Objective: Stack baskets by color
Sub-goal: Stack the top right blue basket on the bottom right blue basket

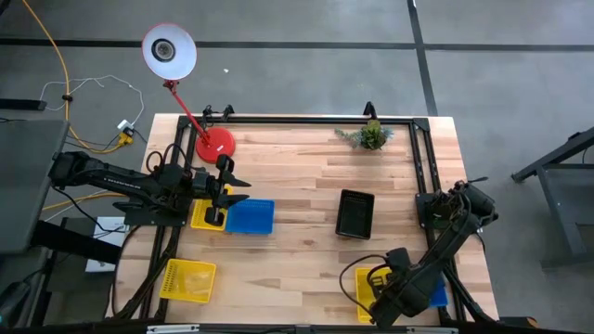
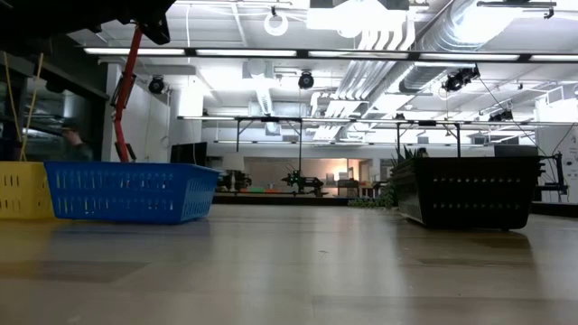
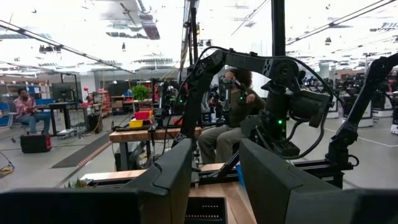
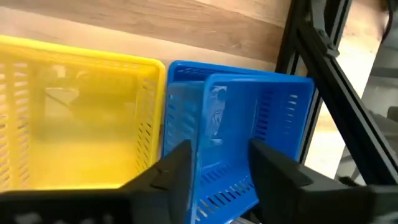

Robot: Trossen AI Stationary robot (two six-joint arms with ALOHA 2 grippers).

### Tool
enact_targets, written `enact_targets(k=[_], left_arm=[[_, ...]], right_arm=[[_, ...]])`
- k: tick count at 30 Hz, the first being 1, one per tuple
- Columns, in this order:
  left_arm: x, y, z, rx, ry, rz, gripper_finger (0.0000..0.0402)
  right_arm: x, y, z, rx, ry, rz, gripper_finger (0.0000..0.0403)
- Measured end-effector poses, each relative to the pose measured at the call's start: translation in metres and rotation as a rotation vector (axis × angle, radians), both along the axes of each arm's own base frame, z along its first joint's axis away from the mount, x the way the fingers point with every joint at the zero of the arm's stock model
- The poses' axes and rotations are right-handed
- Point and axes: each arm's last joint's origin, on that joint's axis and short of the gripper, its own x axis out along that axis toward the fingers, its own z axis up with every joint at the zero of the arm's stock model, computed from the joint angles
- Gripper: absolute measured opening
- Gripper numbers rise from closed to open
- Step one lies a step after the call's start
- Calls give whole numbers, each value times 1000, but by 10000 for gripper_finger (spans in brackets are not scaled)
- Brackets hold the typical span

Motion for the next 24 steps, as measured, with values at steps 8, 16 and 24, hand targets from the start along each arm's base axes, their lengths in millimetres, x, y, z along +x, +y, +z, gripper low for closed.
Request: enact_targets(k=[8, 16, 24], left_arm=[[0, 0, 0, -1, 0, 0, 122], [0, 0, 0, -22, 1, -6, 122], [0, 0, 0, -26, 1, -7, 122]], right_arm=[[6, 1, 10, 55, -39, 77, 195], [2, 11, 23, 64, -95, 26, 135], [-6, 11, 9, 49, -19, 3, 24]])
